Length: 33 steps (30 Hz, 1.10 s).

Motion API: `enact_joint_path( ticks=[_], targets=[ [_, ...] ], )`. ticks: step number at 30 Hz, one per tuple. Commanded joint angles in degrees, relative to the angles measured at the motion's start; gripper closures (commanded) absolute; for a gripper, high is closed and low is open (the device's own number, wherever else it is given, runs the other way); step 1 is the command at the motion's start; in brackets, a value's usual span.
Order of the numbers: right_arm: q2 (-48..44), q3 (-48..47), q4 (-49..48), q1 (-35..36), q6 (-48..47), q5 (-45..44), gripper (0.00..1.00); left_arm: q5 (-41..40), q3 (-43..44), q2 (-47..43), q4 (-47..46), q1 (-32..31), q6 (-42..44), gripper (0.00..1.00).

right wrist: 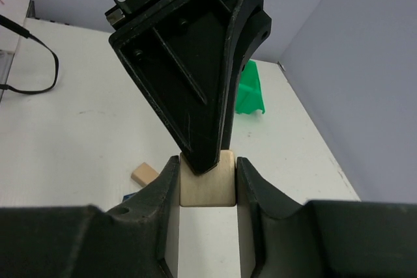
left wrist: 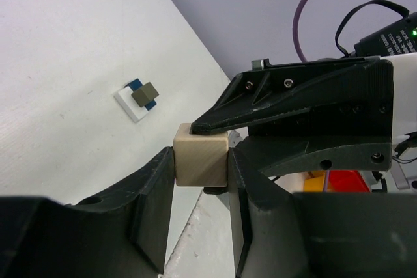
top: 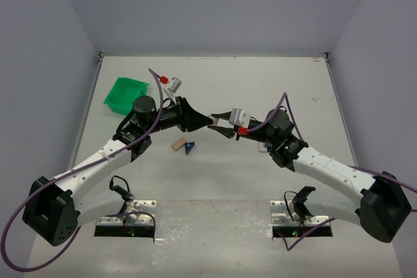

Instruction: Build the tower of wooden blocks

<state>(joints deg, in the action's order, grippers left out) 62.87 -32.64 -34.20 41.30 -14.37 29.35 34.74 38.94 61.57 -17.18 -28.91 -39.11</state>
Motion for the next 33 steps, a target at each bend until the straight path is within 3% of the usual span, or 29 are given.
enact_joint_path(
  ticks=[1, 3, 5, 6, 10, 11, 18, 22, 29, 33],
  targets=[
    [0.15, -2.07, -2.31, 0.38, -1.02, -2.63, 0.78, -1.24, 0.46, -1.40, -2.05, -0.33, 0.99, 1.00],
    [0.40, -2.94, -1.25, 0.36, -1.27, -5.50, 0.84, -0.38, 0.70, -1.02, -2.42, -0.36, 0.70, 1.00],
    [0.93, -4.08, 1.03, 0.36, -1.54, -6.83, 0.91, -0.55, 0.96, -0.92, -2.50, -0.36, 0.70, 0.80],
    [1.20, -4.42, 2.50, 0.42, -1.67, -7.30, 0.92, -0.94, 1.16, -0.92, -2.18, -0.30, 0.83, 0.70],
    [2.08, -8.31, 8.18, 0.25, -2.42, -9.53, 0.96, -4.90, 3.52, -1.26, 2.37, -0.21, 2.94, 0.11],
    [2.51, -9.90, 9.99, 0.10, -2.86, -10.35, 0.97, -6.56, 4.36, -1.57, 3.97, -0.19, 3.63, 0.00],
    [7.00, -21.51, 29.59, -4.35, -6.04, -8.28, 1.00, -15.98, 8.97, -3.40, 11.41, -0.18, 8.09, 0.00],
    [6.45, -23.62, 40.69, -16.47, -9.52, 3.87, 0.99, -24.88, 9.25, -5.20, 15.72, -0.19, 10.75, 0.00],
    [8.89, -31.23, 64.18, -31.00, -31.29, 15.77, 0.97, -54.63, 10.45, -3.87, 32.25, -0.19, 8.03, 0.00],
    [14.48, -34.08, 79.20, -36.14, -44.23, 16.63, 0.97, -61.35, 11.71, 0.07, 35.82, -0.10, 7.01, 0.00]
  ],
)
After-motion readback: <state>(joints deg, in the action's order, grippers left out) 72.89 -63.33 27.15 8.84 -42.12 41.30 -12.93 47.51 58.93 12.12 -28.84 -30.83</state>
